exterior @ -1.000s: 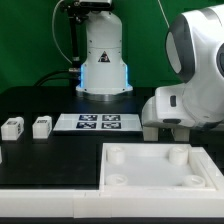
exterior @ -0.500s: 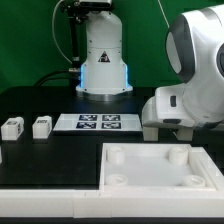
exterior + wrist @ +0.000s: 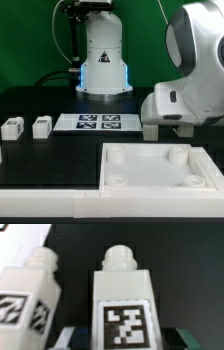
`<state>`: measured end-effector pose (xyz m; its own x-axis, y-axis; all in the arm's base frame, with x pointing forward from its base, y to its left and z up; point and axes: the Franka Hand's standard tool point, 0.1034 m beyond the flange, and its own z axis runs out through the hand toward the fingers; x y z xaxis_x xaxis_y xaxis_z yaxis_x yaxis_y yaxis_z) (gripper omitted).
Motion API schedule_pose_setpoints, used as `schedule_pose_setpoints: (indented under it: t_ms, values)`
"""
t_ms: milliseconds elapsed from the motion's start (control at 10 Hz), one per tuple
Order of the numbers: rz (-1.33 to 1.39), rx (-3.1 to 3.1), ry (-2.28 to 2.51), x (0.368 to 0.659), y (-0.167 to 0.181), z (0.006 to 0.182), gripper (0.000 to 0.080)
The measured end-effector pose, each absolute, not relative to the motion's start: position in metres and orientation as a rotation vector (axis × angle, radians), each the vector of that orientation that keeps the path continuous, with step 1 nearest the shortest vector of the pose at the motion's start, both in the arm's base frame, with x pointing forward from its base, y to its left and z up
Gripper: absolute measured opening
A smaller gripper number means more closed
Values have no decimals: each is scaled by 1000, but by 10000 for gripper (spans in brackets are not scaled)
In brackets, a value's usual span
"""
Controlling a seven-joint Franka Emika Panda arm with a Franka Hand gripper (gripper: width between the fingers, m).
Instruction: Assemble one leg
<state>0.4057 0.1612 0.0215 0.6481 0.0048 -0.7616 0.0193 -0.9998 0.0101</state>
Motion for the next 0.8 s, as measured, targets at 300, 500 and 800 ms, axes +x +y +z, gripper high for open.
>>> schedule_pose_setpoints:
  t_ms: [300, 500, 800]
  values:
    - [-1251, 2933, 170, 456, 142, 79, 290]
    - [-952, 3050, 178, 481, 144, 109, 290]
    - [-490, 3176, 206, 492, 141, 108, 290]
